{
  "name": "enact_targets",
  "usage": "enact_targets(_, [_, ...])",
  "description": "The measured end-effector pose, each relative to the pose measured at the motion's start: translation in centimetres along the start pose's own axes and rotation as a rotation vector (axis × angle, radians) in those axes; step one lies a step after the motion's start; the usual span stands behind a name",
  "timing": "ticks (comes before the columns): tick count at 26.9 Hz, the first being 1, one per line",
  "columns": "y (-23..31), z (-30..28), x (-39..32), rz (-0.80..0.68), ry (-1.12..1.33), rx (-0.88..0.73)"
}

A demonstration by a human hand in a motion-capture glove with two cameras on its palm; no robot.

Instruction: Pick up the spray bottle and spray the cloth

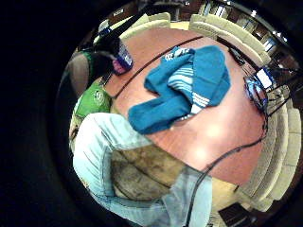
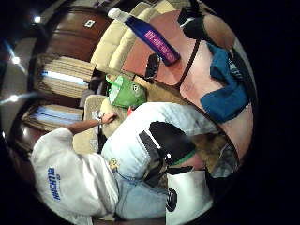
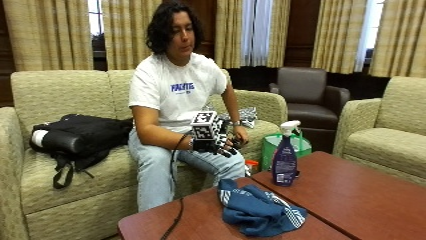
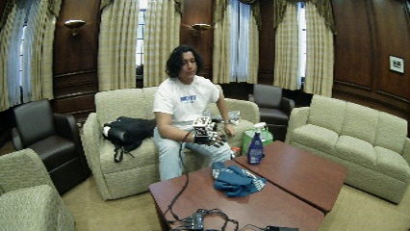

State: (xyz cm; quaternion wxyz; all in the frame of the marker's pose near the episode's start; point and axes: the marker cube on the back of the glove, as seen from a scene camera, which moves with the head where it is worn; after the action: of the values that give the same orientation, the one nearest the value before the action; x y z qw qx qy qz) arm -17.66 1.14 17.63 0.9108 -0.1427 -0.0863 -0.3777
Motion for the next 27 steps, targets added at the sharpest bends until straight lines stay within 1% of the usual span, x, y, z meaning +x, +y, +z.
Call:
enact_targets(13, [0.7,-1.1,2.4,0.019,-0.016,-0.014])
enact_targets(27, [1.1,-1.4,3.0,0.044,-0.022,-0.017])
